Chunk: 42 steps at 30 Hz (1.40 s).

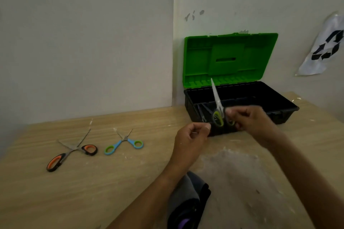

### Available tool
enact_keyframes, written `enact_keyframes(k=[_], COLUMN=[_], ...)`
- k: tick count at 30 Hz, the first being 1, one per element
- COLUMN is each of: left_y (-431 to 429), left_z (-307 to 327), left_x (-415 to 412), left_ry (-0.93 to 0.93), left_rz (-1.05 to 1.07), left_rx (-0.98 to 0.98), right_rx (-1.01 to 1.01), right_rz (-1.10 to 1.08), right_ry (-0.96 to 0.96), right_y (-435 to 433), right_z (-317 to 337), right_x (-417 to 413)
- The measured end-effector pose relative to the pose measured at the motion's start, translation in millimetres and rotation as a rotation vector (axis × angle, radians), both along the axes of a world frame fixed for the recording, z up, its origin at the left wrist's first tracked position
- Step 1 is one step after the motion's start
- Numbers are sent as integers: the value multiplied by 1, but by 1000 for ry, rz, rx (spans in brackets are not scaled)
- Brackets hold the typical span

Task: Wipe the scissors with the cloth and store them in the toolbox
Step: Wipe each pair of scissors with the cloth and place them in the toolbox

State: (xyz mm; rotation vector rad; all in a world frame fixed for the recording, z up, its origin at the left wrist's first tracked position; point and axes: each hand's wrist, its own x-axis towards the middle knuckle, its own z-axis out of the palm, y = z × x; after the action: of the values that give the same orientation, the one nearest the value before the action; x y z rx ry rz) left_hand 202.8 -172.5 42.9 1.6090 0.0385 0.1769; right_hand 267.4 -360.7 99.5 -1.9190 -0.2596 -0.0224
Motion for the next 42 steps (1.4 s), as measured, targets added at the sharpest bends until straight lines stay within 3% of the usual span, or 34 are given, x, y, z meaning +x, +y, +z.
enact_keyframes(k=[4, 6, 10, 15, 25, 27, 29, 32, 35, 39, 42], left_y=[21, 26, 26, 31, 30, 35, 45, 64, 80, 81, 78], left_z=[-20, -30, -48, -50, -38, -29, -21, -17, -18, -24, -29], left_x=[21, 23, 24, 27, 23, 15, 4, -20, -46, -72, -77], left_ry=[43, 60, 124, 131, 146, 153, 121, -4, 70, 228, 167], left_rz=[-142, -167, -265, -296, -274, -265, -242, -129, -21, -60, -8], left_rx=[880, 1058, 1223, 1184, 1119, 979, 847, 813, 821, 801, 605], right_rx=[-387, -557, -771, -941, -1055, -987, -796, -512, -394, -497, -450], right_rz=[-124, -93, -64, 25, -241, -298, -306, -220, -16, 191, 235], right_ry=[-56, 37, 206, 284, 182, 73, -132, -327, -233, -78, -70], right_y=[-39, -49, -42, -40, -35, -27, -18, 11, 45, 77, 83], right_z=[24, 27, 14, -6, -17, -8, 0, 5, -15, -51, -62], right_x=[80, 115, 152, 153, 141, 131, 114, 55, -12, -68, -81])
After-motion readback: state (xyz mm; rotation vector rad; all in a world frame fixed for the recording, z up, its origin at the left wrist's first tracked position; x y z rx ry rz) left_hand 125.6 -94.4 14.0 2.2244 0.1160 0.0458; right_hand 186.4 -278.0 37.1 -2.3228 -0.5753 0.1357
